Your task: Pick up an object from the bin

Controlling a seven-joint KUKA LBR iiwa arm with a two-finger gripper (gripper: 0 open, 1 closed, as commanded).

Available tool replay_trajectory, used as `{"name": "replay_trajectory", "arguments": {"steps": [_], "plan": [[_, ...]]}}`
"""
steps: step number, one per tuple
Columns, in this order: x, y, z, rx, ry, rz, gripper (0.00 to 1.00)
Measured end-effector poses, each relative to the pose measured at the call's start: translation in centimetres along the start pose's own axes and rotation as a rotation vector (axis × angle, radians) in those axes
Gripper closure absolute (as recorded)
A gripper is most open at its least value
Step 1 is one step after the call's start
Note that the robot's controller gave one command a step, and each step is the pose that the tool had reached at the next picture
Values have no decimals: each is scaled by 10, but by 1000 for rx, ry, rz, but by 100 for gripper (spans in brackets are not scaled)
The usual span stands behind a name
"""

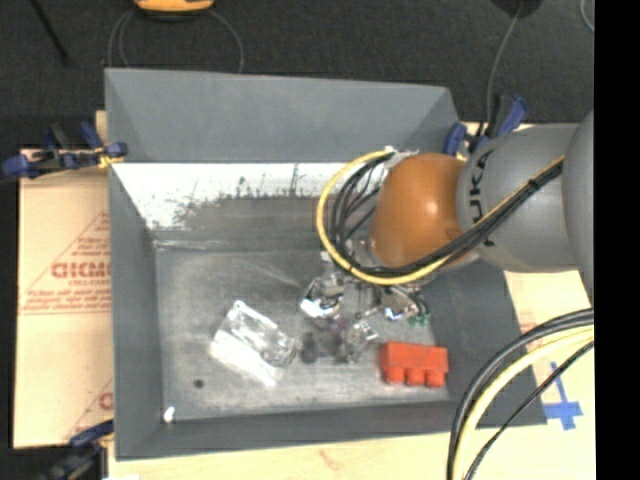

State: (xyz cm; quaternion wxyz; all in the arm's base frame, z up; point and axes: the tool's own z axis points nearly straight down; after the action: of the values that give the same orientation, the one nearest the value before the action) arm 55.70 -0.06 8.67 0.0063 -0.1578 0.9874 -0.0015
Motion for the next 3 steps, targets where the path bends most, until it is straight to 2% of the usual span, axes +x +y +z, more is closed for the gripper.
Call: {"name": "replay_trajectory", "arguments": {"steps": [1, 2, 3], "plan": [[-10, 11, 9, 6, -7, 6, 0], [-11, 14, 8, 2, -10, 4, 100], [-27, 22, -51, -2, 1, 3, 100]]}}
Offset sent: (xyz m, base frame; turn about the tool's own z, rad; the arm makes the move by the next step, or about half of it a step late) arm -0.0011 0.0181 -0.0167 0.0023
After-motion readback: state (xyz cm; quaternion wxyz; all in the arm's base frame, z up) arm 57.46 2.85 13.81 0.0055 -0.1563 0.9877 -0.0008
